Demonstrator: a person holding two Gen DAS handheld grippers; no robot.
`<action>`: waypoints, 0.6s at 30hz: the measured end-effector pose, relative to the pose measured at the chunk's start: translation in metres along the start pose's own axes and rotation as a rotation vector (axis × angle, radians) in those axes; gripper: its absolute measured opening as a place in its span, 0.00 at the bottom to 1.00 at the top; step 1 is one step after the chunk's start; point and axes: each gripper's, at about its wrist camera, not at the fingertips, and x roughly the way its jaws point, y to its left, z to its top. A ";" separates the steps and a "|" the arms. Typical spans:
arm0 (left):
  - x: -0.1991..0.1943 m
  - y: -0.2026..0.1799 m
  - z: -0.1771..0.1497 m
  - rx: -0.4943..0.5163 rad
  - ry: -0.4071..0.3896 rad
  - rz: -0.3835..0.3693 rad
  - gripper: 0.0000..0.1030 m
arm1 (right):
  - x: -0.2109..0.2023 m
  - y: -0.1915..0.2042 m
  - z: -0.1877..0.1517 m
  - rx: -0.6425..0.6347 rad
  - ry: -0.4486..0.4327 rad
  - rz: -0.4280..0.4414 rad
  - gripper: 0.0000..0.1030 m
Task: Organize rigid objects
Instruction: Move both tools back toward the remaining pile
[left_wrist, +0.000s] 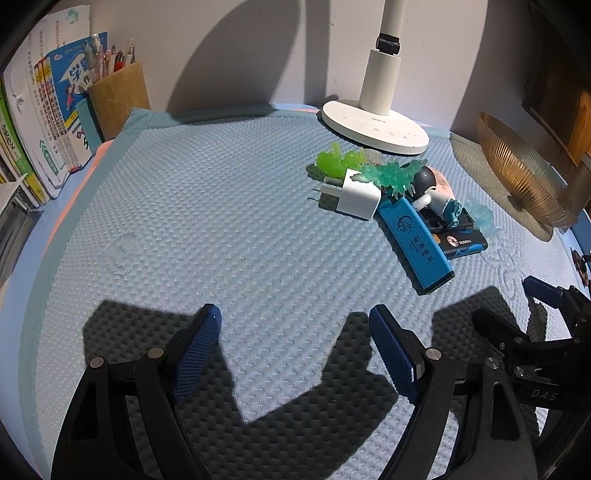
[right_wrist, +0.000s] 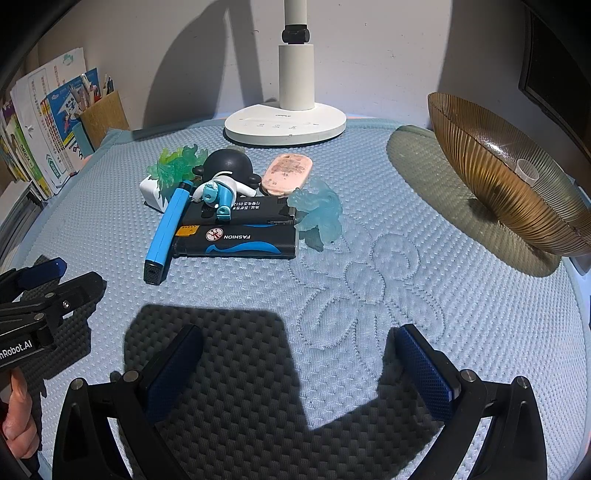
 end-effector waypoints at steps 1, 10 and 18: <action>0.000 0.000 0.000 0.004 0.002 0.003 0.79 | 0.000 0.000 0.000 0.000 0.000 0.000 1.00; 0.001 -0.004 0.000 0.022 0.008 0.015 0.82 | 0.000 0.000 0.000 -0.001 0.001 0.000 1.00; 0.001 -0.005 -0.001 0.020 0.007 0.016 0.83 | 0.000 0.000 0.000 -0.002 0.001 0.000 1.00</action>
